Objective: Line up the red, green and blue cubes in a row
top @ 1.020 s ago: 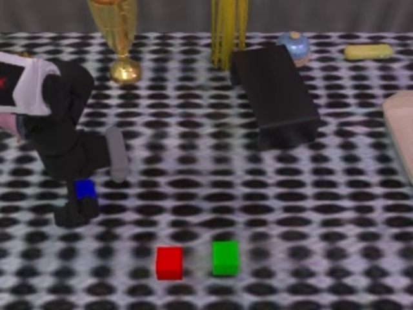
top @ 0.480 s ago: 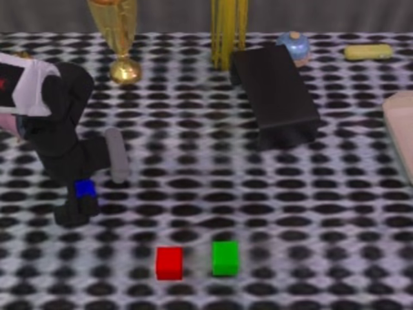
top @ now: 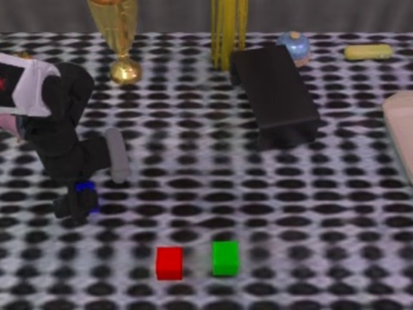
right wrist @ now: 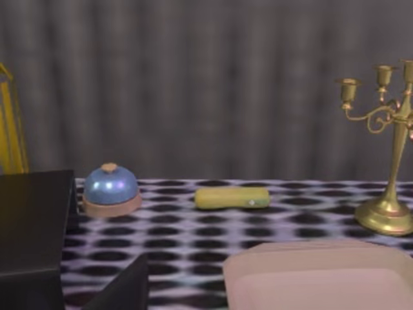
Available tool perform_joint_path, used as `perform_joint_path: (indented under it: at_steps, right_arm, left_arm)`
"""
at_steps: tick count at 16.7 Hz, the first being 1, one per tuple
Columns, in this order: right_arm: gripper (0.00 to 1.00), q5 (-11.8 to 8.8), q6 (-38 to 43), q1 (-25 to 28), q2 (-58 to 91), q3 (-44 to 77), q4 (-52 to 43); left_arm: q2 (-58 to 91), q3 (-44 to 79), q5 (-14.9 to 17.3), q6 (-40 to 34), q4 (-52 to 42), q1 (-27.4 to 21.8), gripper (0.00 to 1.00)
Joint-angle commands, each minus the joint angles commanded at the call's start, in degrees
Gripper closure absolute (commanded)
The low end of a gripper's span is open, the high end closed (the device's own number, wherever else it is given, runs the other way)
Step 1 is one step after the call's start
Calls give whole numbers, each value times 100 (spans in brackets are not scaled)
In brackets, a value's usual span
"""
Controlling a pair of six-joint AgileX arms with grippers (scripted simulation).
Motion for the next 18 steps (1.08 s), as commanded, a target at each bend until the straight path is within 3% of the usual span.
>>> perform_joint_path:
  at_steps: [11, 18]
  right_arm:
    - [0, 0, 0, 0, 0, 0, 0]
    - [0, 0, 0, 0, 0, 0, 0]
  left_arm:
    - [-931, 743, 85, -150, -1650, 94, 100]
    - [-927, 857, 83, -192, -1748, -12, 100]
